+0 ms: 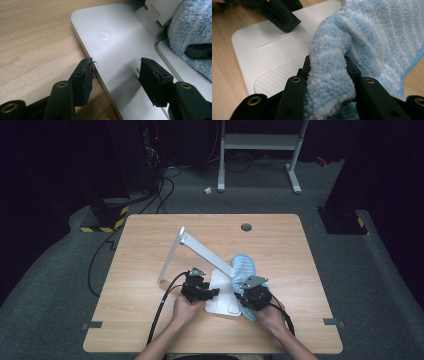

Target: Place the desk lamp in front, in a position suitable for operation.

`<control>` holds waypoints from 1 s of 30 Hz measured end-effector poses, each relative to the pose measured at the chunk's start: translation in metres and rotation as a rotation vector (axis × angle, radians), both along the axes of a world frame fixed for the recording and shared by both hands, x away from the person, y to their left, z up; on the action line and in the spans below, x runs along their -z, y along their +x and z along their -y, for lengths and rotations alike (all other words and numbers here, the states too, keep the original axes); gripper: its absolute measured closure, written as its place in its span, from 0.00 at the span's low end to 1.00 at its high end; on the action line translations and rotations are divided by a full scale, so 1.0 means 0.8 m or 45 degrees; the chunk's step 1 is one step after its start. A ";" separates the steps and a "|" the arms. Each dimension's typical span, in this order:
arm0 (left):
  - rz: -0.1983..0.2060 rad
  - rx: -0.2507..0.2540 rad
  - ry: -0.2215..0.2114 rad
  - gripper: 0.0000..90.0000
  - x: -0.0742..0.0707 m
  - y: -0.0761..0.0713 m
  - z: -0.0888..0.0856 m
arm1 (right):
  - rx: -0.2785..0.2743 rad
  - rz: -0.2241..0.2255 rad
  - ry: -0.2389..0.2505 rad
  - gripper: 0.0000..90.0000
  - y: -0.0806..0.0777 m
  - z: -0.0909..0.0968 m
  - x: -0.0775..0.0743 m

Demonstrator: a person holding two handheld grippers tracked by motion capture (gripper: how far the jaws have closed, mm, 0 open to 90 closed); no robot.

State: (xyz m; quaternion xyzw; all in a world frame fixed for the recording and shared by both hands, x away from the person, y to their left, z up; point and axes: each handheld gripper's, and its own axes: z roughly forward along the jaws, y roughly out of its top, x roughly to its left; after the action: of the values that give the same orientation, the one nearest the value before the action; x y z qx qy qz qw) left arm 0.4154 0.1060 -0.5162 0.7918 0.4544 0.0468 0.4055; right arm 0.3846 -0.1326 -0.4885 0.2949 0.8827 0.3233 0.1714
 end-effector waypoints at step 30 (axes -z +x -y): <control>0.071 -0.035 0.050 0.43 -0.037 -0.009 -0.045 | -0.028 -0.047 0.034 0.73 -0.009 0.011 0.001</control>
State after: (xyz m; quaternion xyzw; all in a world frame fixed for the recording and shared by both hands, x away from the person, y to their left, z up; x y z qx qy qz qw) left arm 0.4082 0.1420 -0.4869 0.7917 0.4526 0.0833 0.4019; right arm 0.3778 -0.1415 -0.4897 0.2933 0.8845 0.3314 0.1474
